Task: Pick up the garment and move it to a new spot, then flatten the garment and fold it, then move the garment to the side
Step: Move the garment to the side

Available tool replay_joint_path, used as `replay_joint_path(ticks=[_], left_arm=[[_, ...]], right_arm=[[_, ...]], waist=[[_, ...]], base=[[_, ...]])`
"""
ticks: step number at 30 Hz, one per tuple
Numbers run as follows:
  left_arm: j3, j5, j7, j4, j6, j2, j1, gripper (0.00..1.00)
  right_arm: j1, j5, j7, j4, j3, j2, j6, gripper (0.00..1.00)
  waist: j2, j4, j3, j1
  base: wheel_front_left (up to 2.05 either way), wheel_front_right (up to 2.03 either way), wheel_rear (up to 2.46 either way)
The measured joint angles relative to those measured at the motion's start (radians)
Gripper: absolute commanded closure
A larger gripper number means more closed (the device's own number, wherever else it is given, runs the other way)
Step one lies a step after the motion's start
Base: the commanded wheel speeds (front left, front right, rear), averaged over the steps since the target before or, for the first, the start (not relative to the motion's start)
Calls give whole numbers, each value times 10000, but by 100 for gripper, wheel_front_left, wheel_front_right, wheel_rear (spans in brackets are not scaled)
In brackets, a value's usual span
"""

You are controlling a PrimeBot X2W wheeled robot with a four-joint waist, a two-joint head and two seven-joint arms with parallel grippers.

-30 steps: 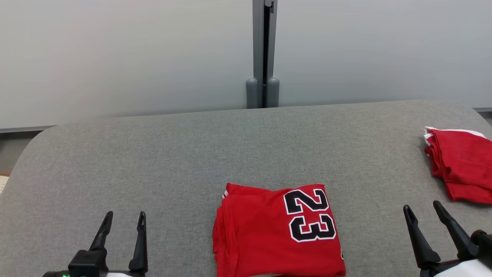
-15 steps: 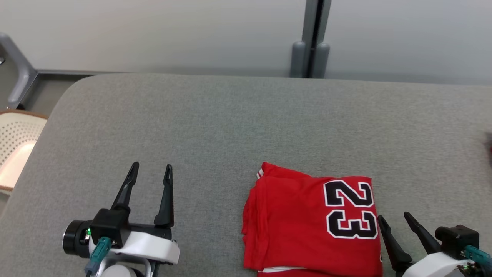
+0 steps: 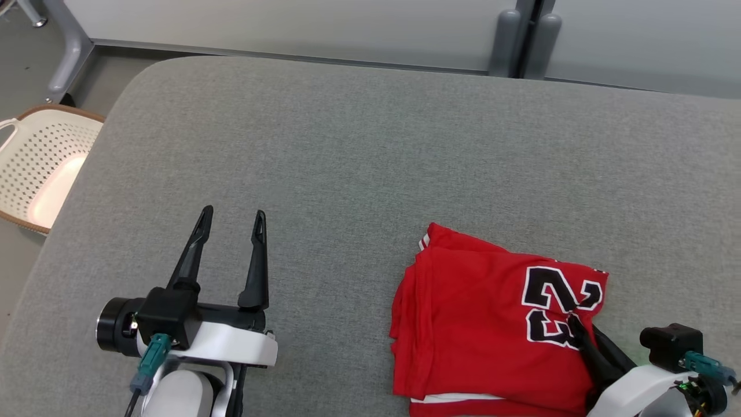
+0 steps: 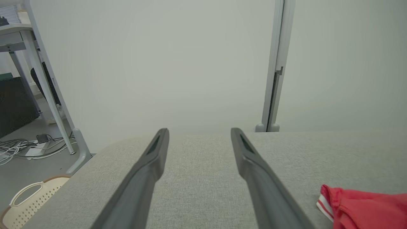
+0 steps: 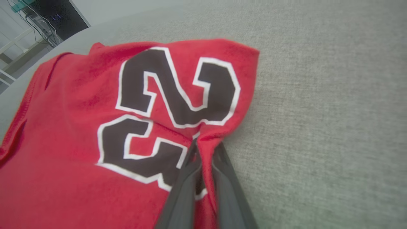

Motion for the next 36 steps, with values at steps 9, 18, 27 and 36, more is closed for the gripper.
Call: replay_joint_path(ticks=[9, 18, 27, 36], left_arm=[[282, 297, -15, -560, 79, 203, 98, 0], [224, 583, 107, -1012, 79, 508, -312, 0], [63, 968, 614, -1808, 65, 876, -1155, 0], [-71, 1394, 1035, -2585, 63, 1175, -2010, 0]], right_arm=[[-195, -111, -180, -412, -67, -660, -2, 100], [-1716, -174, -368, -796, -439, -1802, -2, 100], [-4766, 268, -713, 159, -1003, -2596, -4, 100], [-6342, 1118, -1287, 2357, -2096, -4044, -4, 100]], waist=[[0, -1391, 78, 0], [0, -3579, 659, 0], [0, -4548, 2055, 0], [0, -4673, 3739, 0]], base=[[0, 0, 0], [0, 0, 0], [0, 0, 0], [0, 0, 0]])
